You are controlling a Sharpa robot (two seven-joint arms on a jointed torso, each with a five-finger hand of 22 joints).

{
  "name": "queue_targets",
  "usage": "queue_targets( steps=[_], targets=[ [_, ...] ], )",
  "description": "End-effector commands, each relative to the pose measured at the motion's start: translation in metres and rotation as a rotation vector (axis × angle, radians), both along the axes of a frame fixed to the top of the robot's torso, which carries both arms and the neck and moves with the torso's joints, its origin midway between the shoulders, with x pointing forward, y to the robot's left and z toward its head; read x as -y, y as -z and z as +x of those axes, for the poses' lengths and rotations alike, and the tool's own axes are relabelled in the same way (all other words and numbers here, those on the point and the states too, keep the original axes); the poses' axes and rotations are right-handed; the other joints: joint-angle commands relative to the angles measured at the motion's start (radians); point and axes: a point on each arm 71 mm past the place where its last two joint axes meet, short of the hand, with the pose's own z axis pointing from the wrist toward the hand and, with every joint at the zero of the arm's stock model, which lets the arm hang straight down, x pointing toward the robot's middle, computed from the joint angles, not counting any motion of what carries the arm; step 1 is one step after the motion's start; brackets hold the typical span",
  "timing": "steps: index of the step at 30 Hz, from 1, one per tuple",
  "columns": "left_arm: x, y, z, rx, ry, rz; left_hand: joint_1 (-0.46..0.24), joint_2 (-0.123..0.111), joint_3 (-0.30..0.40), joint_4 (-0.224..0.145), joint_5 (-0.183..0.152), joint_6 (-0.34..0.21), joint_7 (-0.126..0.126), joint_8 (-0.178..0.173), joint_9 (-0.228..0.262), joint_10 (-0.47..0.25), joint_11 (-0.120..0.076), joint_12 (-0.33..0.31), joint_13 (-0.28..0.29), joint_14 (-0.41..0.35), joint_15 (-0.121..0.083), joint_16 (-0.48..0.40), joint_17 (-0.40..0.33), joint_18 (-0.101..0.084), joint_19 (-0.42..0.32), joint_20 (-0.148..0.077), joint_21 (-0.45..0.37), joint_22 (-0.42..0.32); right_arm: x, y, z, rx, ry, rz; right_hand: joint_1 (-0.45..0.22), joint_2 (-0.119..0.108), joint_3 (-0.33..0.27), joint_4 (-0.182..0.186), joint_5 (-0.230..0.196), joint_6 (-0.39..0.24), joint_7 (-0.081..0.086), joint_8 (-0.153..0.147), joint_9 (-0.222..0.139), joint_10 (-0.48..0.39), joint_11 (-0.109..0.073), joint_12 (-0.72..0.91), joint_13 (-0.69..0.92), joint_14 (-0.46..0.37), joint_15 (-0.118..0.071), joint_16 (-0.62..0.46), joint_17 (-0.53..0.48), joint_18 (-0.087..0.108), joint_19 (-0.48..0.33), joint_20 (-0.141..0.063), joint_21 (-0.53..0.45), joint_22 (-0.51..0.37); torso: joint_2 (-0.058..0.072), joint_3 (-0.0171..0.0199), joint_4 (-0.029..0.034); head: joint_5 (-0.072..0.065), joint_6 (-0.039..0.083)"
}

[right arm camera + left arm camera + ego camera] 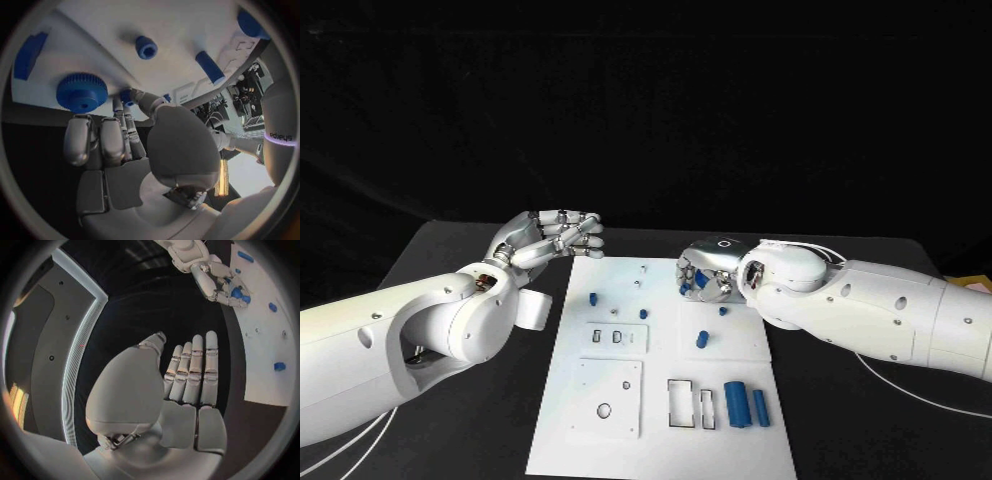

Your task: Assemble the parts on the task board

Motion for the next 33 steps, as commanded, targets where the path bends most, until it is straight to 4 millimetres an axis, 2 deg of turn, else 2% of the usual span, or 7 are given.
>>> queue_targets(
  steps=[1, 10, 16, 22, 26, 30, 33],
  targets=[
    [0.002, -0.002, 0.0, -0.001, 0.018, -0.008, -0.004, -0.003, 0.007, 0.0, -0.006, 0.0, 0.005, -0.006, -0.002, 0.001, 0.004, -0.004, 0.002, -0.001, 0.004, -0.005, 0.002, 0.017, -0.001, 0.001, 0.005, 0.002, 0.0, -0.002, 0.0, 0.043, 0.008, 0.025, 0.024, 0.04, 0.018, -0.009, -0.023, 0.02, -0.01, 0.03, 0.031, 0.027, -0.014, 0.014, 0.012, 0.024, -0.011, 0.011, 0.011, -0.014, 0.014, -0.005, 0.016, 0.024, 0.001, 0.0006, 0.0, 0.002, 0.0],
    [-0.002, 0.0, 0.002, -0.011, 0.012, -0.001, -0.004, -0.003, 0.01, -0.002, -0.007, -0.006, 0.009, -0.011, -0.003, -0.005, 0.007, -0.01, 0.001, -0.003, 0.006, -0.007, 0.006, 0.016, -0.004, 0.001, 0.011, 0.005, -0.004, -0.015, -0.006, 0.125, 0.02, 0.107, 0.02, 0.041, 0.027, -0.018, -0.023, 0.015, -0.015, 0.064, 0.076, 0.044, -0.02, 0.02, 0.022, 0.025, -0.017, 0.025, 0.021, -0.021, 0.029, -0.013, 0.038, 0.06, 0.0, -0.0019, 0.0004, 0.003, 0.009],
    [-0.003, 0.0, 0.002, -0.014, 0.007, 0.001, -0.003, -0.004, 0.011, -0.004, -0.008, -0.008, 0.01, -0.013, -0.004, -0.007, 0.009, -0.012, 0.001, -0.004, 0.007, -0.008, 0.008, 0.016, -0.006, 0.002, 0.014, 0.007, -0.011, -0.023, -0.003, 0.158, 0.034, 0.133, 0.016, 0.038, 0.027, -0.018, -0.025, 0.012, -0.015, 0.069, 0.084, 0.041, -0.02, 0.017, 0.022, 0.026, -0.016, 0.028, 0.023, -0.021, 0.03, -0.013, 0.04, 0.063, 0.003, -0.0001, 0.0005, 0.003, 0.016],
    [-0.002, 0.0, 0.002, -0.015, 0.011, 0.001, -0.002, -0.004, 0.012, -0.005, -0.008, -0.009, 0.011, -0.014, -0.004, -0.009, 0.009, -0.013, 0.001, -0.004, 0.007, -0.009, 0.009, 0.016, -0.007, 0.002, 0.015, 0.007, -0.025, -0.025, 0.007, 0.182, 0.048, 0.144, 0.012, 0.037, 0.029, -0.018, -0.026, 0.004, -0.014, 0.071, 0.092, 0.037, -0.019, 0.014, 0.023, 0.026, -0.016, 0.032, 0.028, -0.022, 0.032, -0.013, 0.043, 0.069, 0.007, -0.0021, 0.0055, 0.0, 0.022],
    [0.0, 0.0, 0.002, -0.016, 0.015, -0.001, -0.002, -0.004, 0.012, -0.005, -0.008, -0.009, 0.011, -0.014, -0.004, -0.009, 0.009, -0.013, 0.001, -0.004, 0.007, -0.009, 0.009, 0.016, -0.007, 0.002, 0.015, 0.007, -0.034, -0.025, 0.012, 0.193, 0.05, 0.147, 0.012, 0.035, 0.03, -0.018, -0.027, -0.001, -0.013, 0.072, 0.095, 0.036, -0.018, 0.013, 0.023, 0.027, -0.015, 0.034, 0.03, -0.022, 0.033, -0.012, 0.044, 0.071, 0.008, -0.0001, 0.0053, 0.005, 0.02],
    [0.001, 0.0, 0.002, -0.016, 0.02, -0.002, -0.002, -0.004, 0.012, -0.005, -0.008, -0.009, 0.011, -0.014, -0.004, -0.009, 0.009, -0.013, 0.001, -0.004, 0.007, -0.009, 0.009, 0.016, -0.007, 0.002, 0.015, 0.007, -0.042, -0.023, 0.016, 0.194, 0.05, 0.15, 0.01, 0.034, 0.03, -0.018, -0.027, -0.003, -0.012, 0.072, 0.097, 0.035, -0.017, 0.012, 0.023, 0.027, -0.014, 0.037, 0.034, -0.022, 0.032, -0.012, 0.044, 0.071, 0.01, -0.0013, 0.0106, 0.006, 0.02],
    [0.002, 0.0, 0.002, -0.015, 0.022, -0.003, -0.002, -0.005, 0.012, -0.005, -0.008, -0.01, 0.011, -0.015, -0.004, -0.01, 0.01, -0.014, 0.002, -0.005, 0.008, -0.01, 0.01, 0.016, -0.008, 0.002, 0.016, 0.008, -0.049, -0.02, 0.016, 0.186, 0.044, 0.152, 0.009, 0.033, 0.03, -0.018, -0.027, -0.004, -0.012, 0.072, 0.098, 0.034, -0.017, 0.012, 0.024, 0.028, -0.014, 0.038, 0.035, -0.023, 0.034, -0.012, 0.046, 0.074, 0.014, -0.0051, 0.0175, 0.006, 0.021]
  ],
)
